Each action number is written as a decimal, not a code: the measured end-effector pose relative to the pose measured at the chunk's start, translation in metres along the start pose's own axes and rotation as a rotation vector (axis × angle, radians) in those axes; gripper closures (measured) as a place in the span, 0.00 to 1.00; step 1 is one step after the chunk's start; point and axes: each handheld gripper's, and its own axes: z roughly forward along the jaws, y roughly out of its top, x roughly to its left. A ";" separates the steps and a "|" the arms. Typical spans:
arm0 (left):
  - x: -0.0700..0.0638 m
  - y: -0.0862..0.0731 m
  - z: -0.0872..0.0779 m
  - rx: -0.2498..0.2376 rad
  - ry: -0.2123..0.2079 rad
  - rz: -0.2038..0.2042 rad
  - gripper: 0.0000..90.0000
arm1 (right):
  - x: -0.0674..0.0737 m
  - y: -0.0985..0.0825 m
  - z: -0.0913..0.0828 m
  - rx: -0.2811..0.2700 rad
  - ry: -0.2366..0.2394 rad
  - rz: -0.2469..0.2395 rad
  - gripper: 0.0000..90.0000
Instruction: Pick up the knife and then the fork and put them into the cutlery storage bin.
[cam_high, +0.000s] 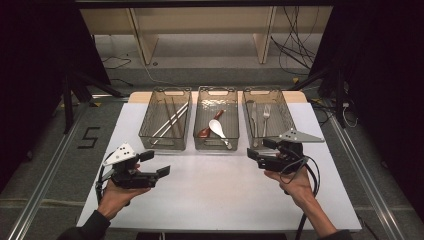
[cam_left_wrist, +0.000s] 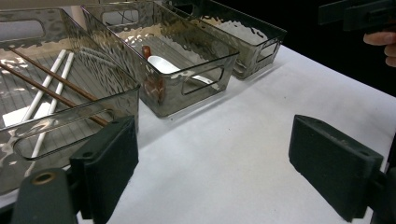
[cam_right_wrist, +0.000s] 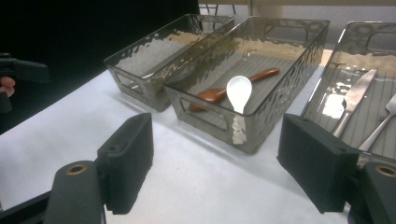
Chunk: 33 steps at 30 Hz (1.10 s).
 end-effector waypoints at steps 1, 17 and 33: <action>0.000 0.000 0.000 0.002 -0.001 0.001 0.17 | 0.001 -0.002 -0.001 -0.003 0.001 -0.004 0.30; -0.003 -0.002 0.000 0.014 -0.029 -0.006 0.17 | 0.008 -0.031 -0.015 -0.002 -0.011 -0.011 0.27; -0.005 -0.004 0.001 0.020 -0.024 -0.009 0.17 | 0.008 -0.041 -0.019 0.020 -0.020 -0.015 0.26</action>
